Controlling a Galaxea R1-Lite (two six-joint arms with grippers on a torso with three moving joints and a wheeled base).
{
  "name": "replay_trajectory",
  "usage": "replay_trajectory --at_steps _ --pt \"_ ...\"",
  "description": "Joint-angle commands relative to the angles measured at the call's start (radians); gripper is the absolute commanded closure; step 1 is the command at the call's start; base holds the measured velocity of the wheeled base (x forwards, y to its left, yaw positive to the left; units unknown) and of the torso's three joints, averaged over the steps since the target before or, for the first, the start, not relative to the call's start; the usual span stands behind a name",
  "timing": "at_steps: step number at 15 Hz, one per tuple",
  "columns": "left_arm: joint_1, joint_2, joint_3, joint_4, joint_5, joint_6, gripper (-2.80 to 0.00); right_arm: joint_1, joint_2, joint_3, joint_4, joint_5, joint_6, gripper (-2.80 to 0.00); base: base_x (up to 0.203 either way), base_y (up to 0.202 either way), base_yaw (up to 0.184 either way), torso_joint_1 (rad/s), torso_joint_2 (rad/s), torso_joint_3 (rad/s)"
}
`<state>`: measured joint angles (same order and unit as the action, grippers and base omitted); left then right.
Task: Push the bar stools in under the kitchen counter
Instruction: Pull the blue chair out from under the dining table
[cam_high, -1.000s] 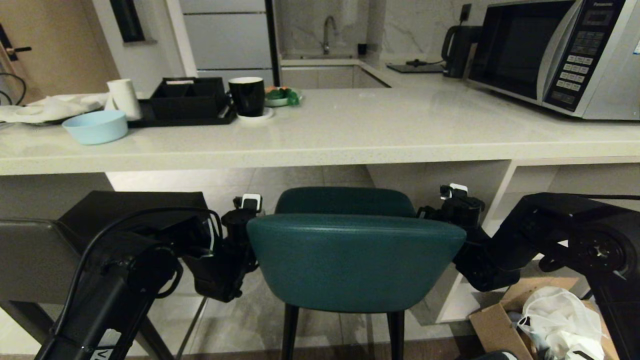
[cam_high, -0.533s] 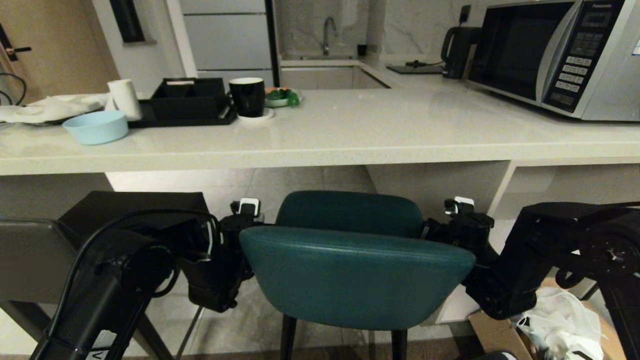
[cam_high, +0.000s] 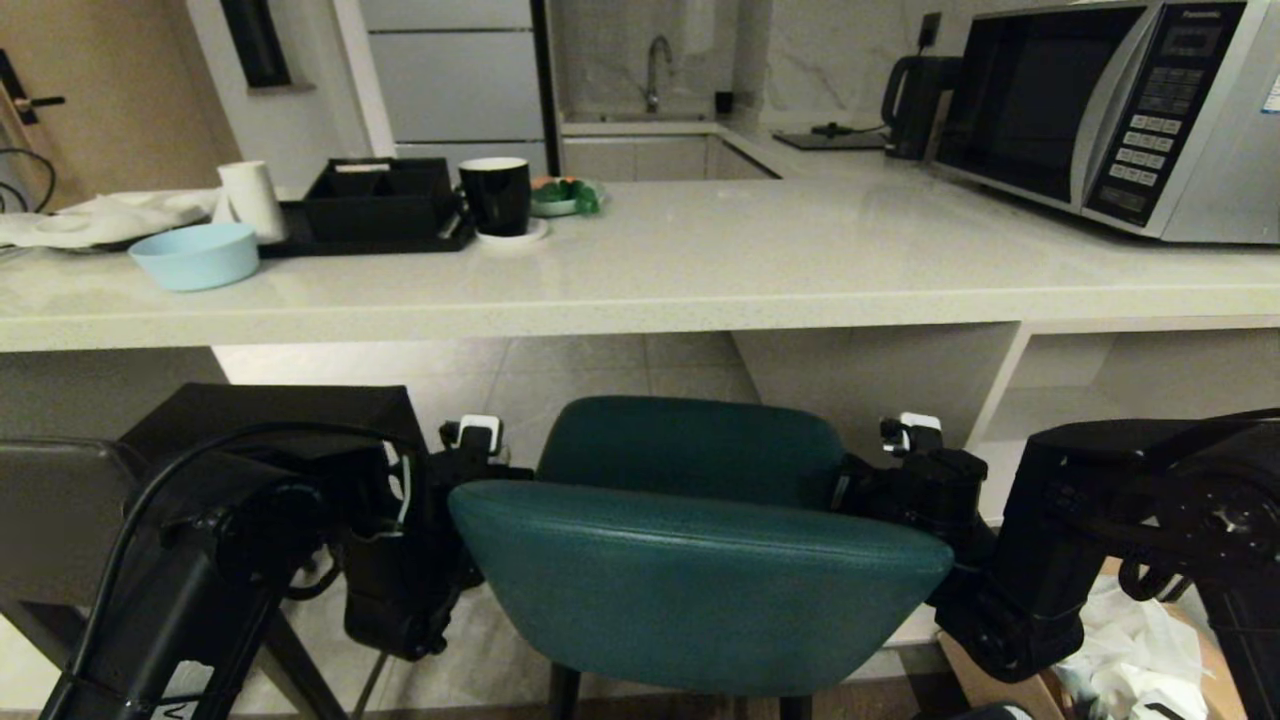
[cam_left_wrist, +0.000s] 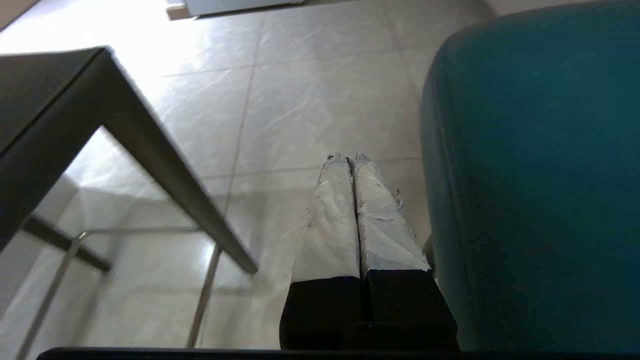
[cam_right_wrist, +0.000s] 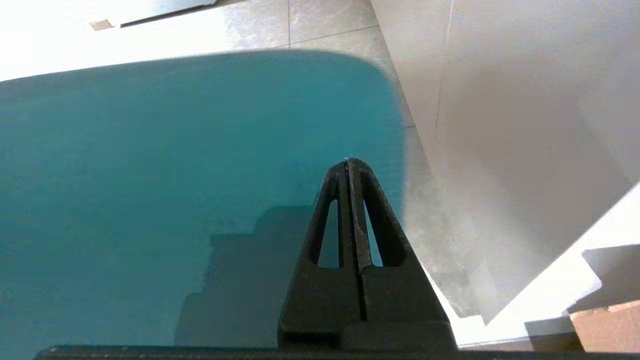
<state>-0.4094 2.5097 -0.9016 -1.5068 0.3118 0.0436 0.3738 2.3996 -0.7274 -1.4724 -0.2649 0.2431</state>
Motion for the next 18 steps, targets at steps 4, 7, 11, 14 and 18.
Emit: replay_trajectory --at_steps 4,7,11,14,18 --pt "-0.042 -0.060 0.157 -0.023 0.032 -0.002 0.00 0.008 0.018 -0.087 0.052 0.002 0.001 0.00 0.000 0.000 0.000 0.000 0.00 0.000" --pt "-0.075 -0.081 0.234 -0.023 0.055 -0.005 0.00 0.007 0.023 -0.091 0.063 -0.001 0.004 0.00 0.000 0.000 0.000 0.000 0.00 0.000" --pt "-0.086 -0.076 0.239 -0.023 0.064 -0.027 0.00 0.007 0.006 -0.063 0.060 -0.005 0.005 0.00 0.000 0.000 0.000 0.000 0.00 0.000" --pt "-0.086 -0.080 0.242 -0.023 0.064 -0.041 0.00 0.011 0.000 -0.063 0.060 -0.005 0.004 0.00 -0.020 0.000 -0.001 0.003 0.00 -0.002" --pt "-0.080 -0.079 0.236 -0.023 0.063 -0.041 0.00 0.010 0.001 -0.064 0.060 -0.005 0.004 0.00 -0.183 0.000 -0.001 0.005 0.00 -0.002"
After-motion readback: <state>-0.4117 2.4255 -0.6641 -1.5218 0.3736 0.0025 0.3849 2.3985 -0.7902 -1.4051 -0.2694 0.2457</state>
